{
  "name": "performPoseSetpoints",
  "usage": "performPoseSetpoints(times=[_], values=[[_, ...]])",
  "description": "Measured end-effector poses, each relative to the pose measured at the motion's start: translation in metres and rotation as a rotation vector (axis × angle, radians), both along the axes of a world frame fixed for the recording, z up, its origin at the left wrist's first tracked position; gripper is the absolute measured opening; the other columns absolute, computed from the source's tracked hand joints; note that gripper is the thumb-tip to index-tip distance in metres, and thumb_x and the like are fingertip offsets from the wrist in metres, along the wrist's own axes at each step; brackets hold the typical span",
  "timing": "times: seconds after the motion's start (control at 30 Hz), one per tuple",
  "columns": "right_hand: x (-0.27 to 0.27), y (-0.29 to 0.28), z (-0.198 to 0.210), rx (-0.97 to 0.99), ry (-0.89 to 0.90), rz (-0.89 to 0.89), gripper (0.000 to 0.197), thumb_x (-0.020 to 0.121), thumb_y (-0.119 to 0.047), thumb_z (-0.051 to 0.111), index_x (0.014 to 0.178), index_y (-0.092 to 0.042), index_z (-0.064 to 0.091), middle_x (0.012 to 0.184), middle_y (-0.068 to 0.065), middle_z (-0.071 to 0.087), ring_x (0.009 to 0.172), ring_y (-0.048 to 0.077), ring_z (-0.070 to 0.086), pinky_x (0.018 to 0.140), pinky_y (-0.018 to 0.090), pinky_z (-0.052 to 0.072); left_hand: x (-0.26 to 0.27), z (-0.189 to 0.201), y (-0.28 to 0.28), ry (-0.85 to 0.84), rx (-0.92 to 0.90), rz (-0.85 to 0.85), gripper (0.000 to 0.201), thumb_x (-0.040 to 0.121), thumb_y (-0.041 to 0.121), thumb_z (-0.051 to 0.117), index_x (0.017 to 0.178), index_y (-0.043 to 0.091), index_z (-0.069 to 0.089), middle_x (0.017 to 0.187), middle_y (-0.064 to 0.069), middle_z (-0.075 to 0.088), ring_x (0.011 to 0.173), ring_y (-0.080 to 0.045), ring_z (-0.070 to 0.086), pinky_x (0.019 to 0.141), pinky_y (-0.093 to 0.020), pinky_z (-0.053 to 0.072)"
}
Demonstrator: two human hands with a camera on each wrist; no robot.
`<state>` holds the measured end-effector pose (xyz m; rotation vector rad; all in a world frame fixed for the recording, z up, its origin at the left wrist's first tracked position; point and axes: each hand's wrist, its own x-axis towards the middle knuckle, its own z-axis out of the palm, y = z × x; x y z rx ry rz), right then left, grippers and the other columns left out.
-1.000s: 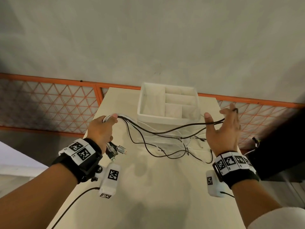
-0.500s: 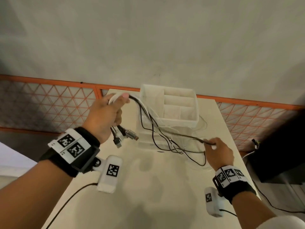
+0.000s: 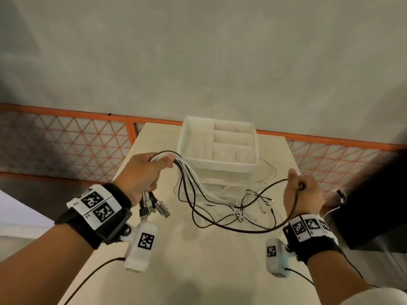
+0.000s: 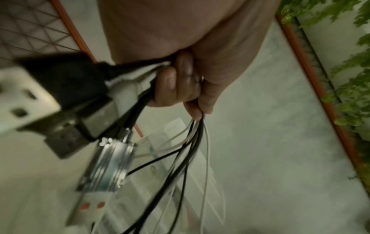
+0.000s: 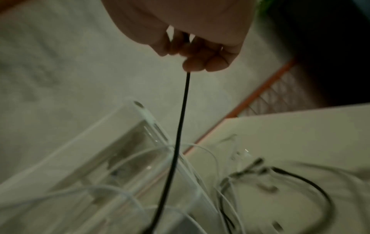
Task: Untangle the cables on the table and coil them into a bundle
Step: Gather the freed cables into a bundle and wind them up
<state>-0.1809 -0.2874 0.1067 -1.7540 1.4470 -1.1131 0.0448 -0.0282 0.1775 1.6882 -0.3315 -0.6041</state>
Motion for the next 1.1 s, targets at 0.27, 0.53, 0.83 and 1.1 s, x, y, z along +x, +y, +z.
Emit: performPoseSetpoints(times=[0.27, 0.53, 0.83, 1.1], values=[[0.002, -0.007, -0.003, -0.150, 0.323, 0.123, 0.022, 0.071, 0.010, 0.054, 0.061, -0.009, 0.056, 0.050, 0.004, 0.046, 0.054, 0.029, 0.043, 0.050, 0.022, 0.024, -0.002, -0.017, 0.003, -0.029, 0.009, 0.266, 0.022, 0.090, 0.027, 0.065, 0.086, 0.005, 0.062, 0.059, -0.004, 0.026, 0.047, -0.018, 0.022, 0.042, -0.024, 0.022], [-0.017, -0.012, -0.026, -0.058, 0.541, 0.154, 0.019, 0.081, 0.001, 0.053, 0.083, -0.017, 0.058, 0.058, 0.004, 0.048, 0.063, 0.031, 0.045, 0.063, 0.032, 0.033, 0.001, -0.017, 0.003, -0.066, 0.000, 0.424, 0.020, 0.090, 0.028, 0.064, 0.086, 0.008, 0.066, 0.055, -0.002, 0.032, 0.040, -0.015, 0.028, 0.041, -0.023, 0.027], [-0.032, -0.031, -0.040, -0.150, 0.335, 0.128, 0.029, 0.083, 0.008, 0.055, 0.092, -0.005, 0.079, 0.091, 0.021, 0.066, 0.069, 0.027, 0.047, 0.058, 0.018, 0.031, -0.012, -0.018, -0.003, -0.056, 0.006, 0.340, 0.019, 0.091, 0.026, 0.064, 0.088, 0.007, 0.063, 0.057, -0.004, 0.029, 0.047, -0.017, 0.025, 0.042, -0.024, 0.027], [0.001, -0.024, -0.009, -0.545, -0.003, 0.120, 0.022, 0.083, 0.009, 0.060, 0.088, -0.004, 0.077, 0.091, 0.013, 0.069, 0.074, 0.016, 0.058, 0.071, 0.018, 0.041, -0.014, -0.003, -0.001, -0.035, -0.015, 0.017, 0.026, 0.091, 0.032, 0.065, 0.082, 0.008, 0.066, 0.048, 0.004, 0.028, 0.041, -0.014, 0.021, 0.042, -0.023, 0.021]])
